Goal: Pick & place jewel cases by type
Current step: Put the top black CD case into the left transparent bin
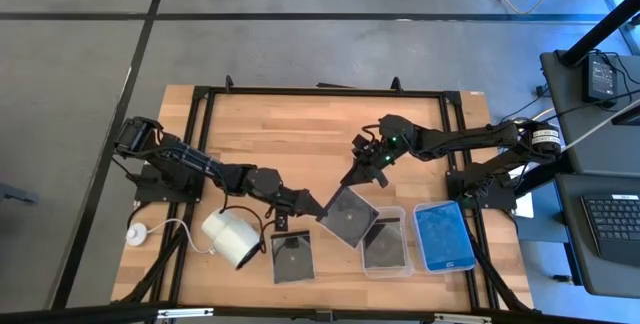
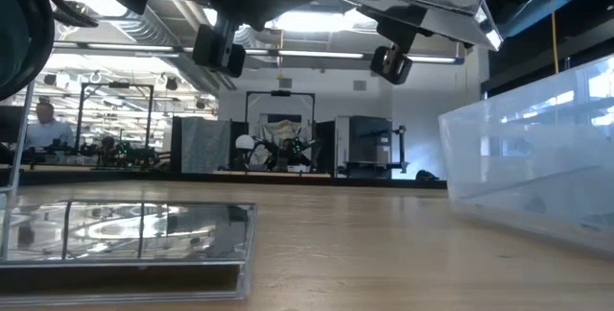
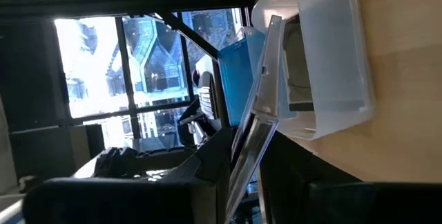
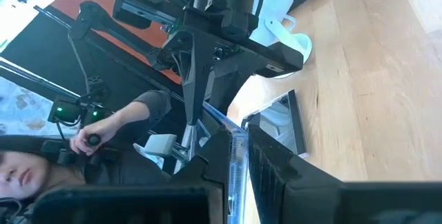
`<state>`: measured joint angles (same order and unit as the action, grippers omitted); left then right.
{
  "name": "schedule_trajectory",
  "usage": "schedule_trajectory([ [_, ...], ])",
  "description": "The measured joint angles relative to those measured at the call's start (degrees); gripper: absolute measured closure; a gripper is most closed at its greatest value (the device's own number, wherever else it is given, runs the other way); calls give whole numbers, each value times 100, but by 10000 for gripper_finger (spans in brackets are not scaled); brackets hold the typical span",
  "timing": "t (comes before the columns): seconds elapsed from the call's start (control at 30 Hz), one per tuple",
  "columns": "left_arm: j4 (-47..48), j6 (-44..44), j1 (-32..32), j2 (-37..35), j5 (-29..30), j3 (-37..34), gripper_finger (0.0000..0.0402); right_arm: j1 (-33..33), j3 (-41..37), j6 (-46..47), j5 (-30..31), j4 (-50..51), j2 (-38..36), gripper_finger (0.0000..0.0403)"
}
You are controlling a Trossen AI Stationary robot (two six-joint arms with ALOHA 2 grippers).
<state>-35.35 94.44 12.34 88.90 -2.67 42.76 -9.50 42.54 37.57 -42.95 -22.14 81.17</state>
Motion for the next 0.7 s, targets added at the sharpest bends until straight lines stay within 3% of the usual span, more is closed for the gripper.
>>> schedule_trajectory([
  [0.27, 14, -239, 63, 0, 60, 0, 317, 4, 0, 117, -49, 62, 0, 362],
  [0.7, 229, -418, -113, 0, 503, 0, 253, 7, 0, 109, -351, 101, -3, 363],
])
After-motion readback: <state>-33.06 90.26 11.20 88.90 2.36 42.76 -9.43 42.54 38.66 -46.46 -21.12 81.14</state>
